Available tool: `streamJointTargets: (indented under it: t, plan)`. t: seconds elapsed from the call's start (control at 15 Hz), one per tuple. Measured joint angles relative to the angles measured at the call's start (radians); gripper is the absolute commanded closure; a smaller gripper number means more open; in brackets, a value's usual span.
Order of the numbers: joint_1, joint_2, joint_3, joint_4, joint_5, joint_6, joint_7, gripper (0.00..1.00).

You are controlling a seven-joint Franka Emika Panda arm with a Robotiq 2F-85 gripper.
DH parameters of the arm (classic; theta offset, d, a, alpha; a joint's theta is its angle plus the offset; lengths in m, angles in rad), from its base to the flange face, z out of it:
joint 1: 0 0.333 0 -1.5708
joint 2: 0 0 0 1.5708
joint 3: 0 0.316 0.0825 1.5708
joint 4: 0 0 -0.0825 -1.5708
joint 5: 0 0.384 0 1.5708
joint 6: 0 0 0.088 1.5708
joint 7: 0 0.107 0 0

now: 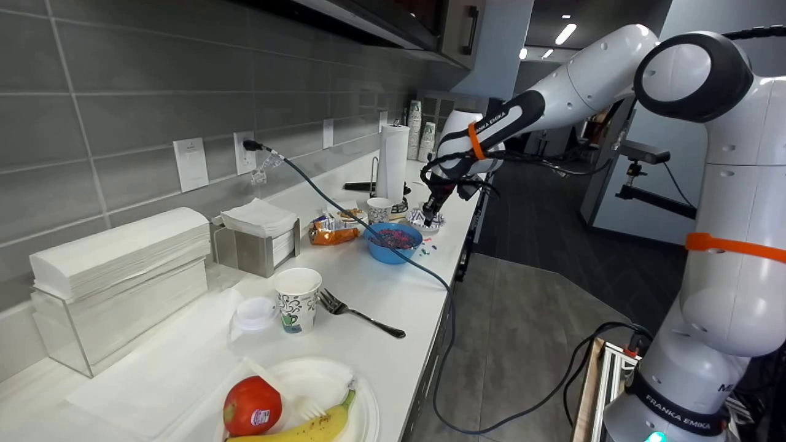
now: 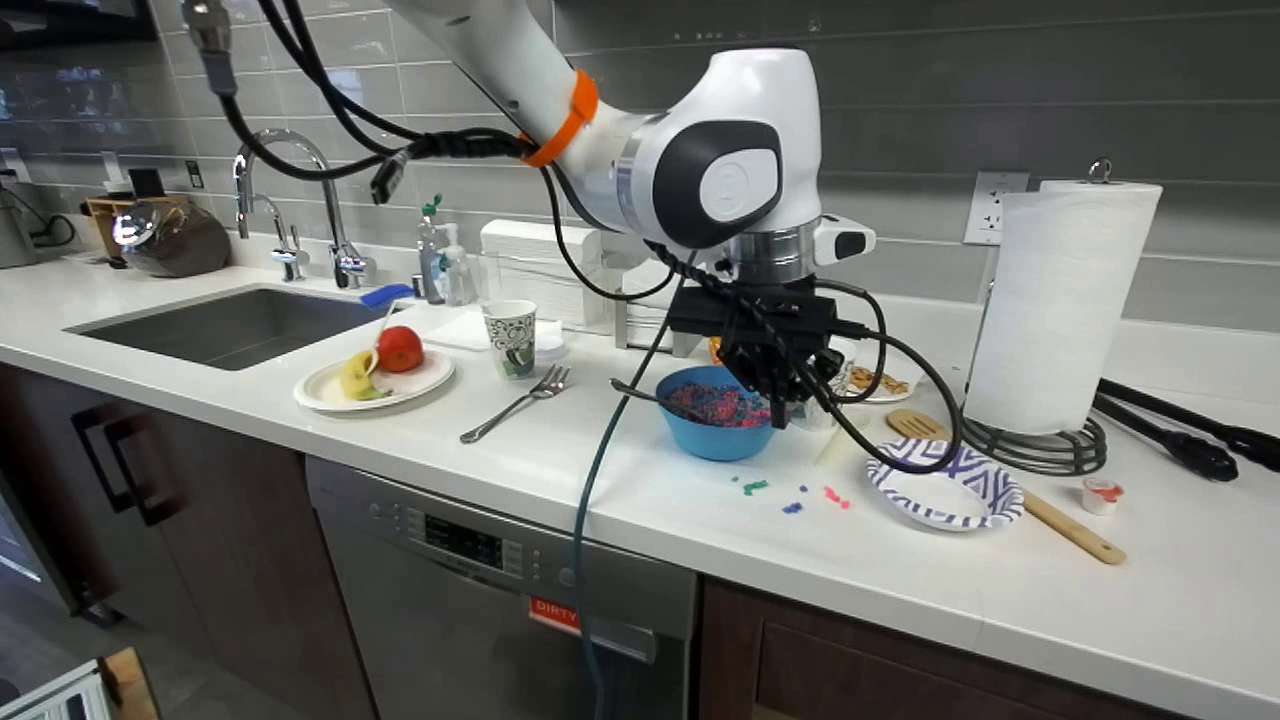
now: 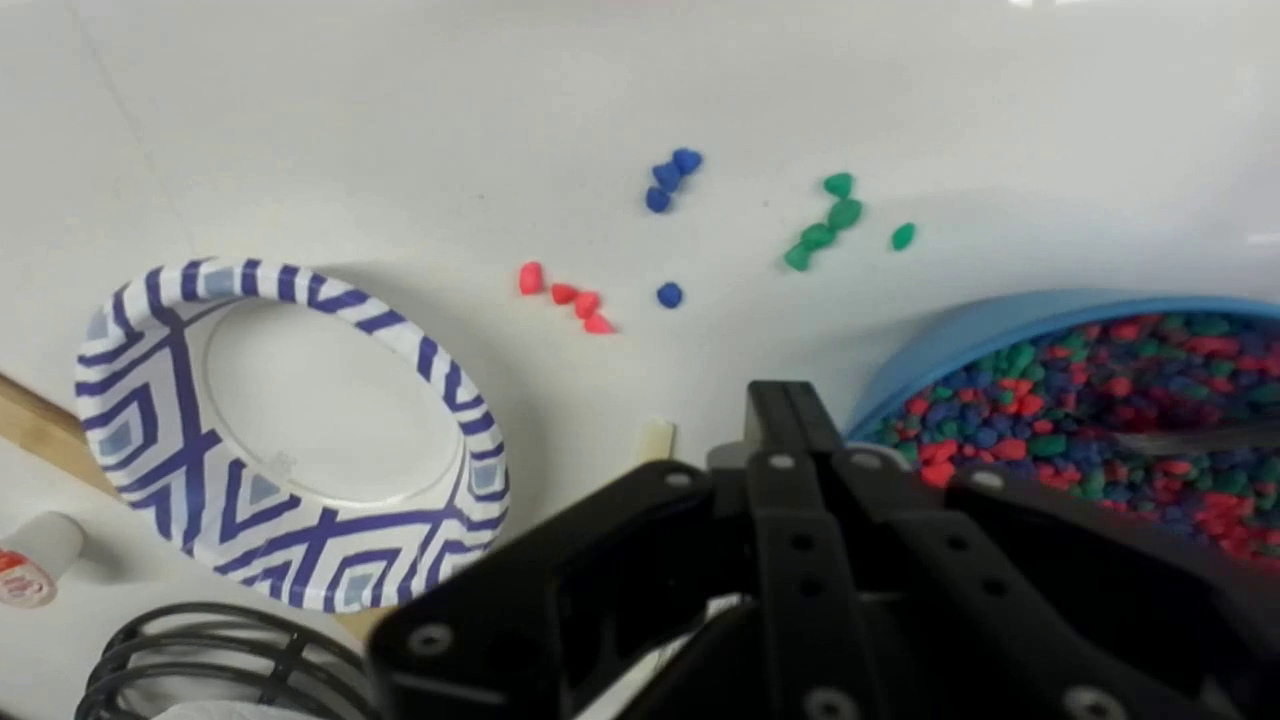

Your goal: Put the blue cereal from the countertop inside the blue bowl.

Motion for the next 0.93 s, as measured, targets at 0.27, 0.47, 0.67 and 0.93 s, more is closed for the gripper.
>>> streamJointTargets:
  t: [0.27,0.47,0.67,0.93]
  plan:
    - [-0.006,0.011,0.0,-0.029,0.006,-0.033,-0.017,0.68]
    - [-0.011,0.022,0.004,-0.044,0.028,-0.032,-0.054,0.47]
    - [-0.016,0.04,0.007,-0.05,0.046,-0.03,-0.082,0.49]
    - [-0.024,0.072,0.02,-0.05,0.067,-0.022,-0.119,0.67]
